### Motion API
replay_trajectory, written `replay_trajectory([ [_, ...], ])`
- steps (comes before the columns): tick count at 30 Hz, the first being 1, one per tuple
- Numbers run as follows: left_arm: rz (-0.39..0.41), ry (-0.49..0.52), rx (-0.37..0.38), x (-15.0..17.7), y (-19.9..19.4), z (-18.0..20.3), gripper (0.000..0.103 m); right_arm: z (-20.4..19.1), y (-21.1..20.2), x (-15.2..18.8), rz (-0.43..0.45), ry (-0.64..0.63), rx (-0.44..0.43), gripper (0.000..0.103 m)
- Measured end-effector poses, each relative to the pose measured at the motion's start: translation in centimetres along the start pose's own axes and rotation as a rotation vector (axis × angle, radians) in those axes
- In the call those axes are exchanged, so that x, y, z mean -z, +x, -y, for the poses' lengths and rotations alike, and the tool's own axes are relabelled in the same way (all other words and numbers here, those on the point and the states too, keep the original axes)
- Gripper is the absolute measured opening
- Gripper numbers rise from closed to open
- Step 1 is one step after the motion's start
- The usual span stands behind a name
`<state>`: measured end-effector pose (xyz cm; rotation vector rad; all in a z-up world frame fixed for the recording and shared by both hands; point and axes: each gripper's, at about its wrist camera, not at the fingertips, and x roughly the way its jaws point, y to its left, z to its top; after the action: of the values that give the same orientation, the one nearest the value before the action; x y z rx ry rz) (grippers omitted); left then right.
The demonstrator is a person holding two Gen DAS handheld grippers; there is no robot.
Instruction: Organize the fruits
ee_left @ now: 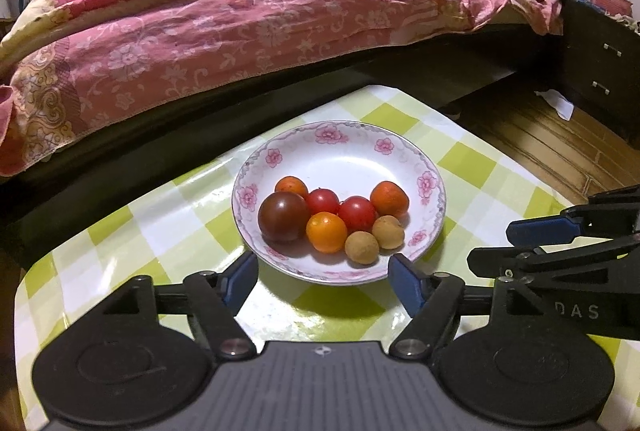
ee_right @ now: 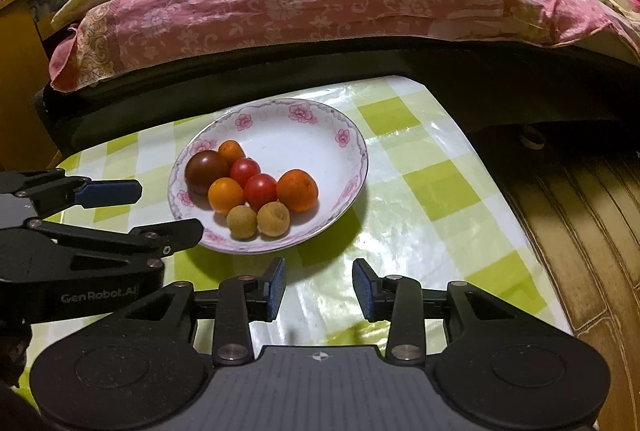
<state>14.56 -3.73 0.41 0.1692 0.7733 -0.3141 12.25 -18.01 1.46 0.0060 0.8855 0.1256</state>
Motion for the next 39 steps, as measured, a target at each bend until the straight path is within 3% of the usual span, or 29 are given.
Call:
replay_trajectory([
  [18,0.010,-0.007,-0.047,2.2,-2.7,1.0,0.092,-0.5,-3.1,2.1,0.001,0.045,0.000,0.036],
  [39,0.014,-0.026,-0.121,5.3,-6.8,2.3,0.095,-1.9,-5.9,5.4,-0.015,0.087,-0.035,0.036],
])
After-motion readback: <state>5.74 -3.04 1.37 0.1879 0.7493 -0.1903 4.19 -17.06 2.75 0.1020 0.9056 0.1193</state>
